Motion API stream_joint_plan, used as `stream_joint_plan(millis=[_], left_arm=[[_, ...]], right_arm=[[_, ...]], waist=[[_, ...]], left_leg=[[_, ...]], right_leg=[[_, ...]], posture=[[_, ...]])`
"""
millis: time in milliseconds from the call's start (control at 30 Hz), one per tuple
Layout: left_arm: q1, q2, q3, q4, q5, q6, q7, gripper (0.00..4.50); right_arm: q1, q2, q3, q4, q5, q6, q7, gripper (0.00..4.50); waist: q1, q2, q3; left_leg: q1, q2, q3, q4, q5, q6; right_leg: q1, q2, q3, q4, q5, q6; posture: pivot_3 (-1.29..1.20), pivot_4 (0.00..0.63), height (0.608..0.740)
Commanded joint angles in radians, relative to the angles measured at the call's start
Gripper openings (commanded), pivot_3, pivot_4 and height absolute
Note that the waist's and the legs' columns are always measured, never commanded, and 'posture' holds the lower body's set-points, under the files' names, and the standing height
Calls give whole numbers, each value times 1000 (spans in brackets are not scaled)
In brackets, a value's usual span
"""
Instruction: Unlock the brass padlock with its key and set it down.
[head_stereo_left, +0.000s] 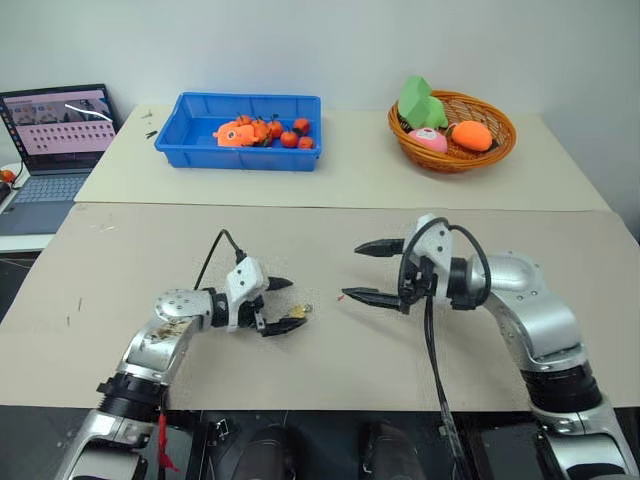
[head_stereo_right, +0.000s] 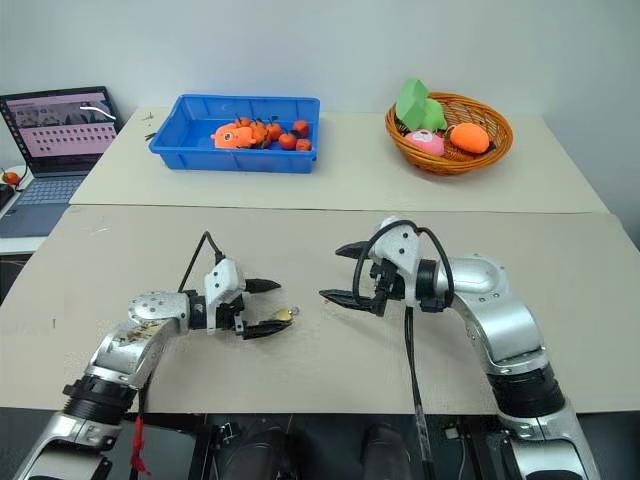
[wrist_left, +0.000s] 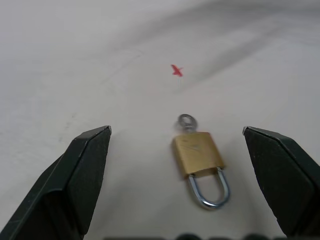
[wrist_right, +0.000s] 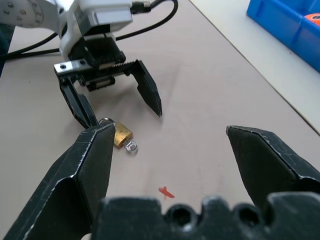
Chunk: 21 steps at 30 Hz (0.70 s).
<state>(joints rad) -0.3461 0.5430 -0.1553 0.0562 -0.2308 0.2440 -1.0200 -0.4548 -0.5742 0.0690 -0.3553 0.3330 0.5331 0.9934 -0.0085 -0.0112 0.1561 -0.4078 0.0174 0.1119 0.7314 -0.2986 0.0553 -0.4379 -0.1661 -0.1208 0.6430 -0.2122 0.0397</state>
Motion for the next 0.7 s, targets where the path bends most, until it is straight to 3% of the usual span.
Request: stream_joint_plan(millis=[33,300,700], left_arm=[[13,10,-4,-38,21,-18,12,4500],[58,36,-12,-90,33,7,5,4500],[83,-3,-54,-99,94,14,93,4500]], right_arm=[[1,-22,-46,-66,42,19,-29,4167],[-11,-39,-44,-75,79,29,-53,4167],[-8,-55,-34,-74,98,23,-52,4167]], waist=[[-2,0,0],[-1,0,0],[10,0,0]], left_leg=[[0,0,0,0,0,0],[0,0,0,0,0,0],[2,0,0,0,-1,1]], right_leg=[[0,0,0,0,0,0],[0,0,0,0,0,0],[2,-1,0,-1,0,0]], posture=[[0,150,692],[0,150,692],[0,150,692]])
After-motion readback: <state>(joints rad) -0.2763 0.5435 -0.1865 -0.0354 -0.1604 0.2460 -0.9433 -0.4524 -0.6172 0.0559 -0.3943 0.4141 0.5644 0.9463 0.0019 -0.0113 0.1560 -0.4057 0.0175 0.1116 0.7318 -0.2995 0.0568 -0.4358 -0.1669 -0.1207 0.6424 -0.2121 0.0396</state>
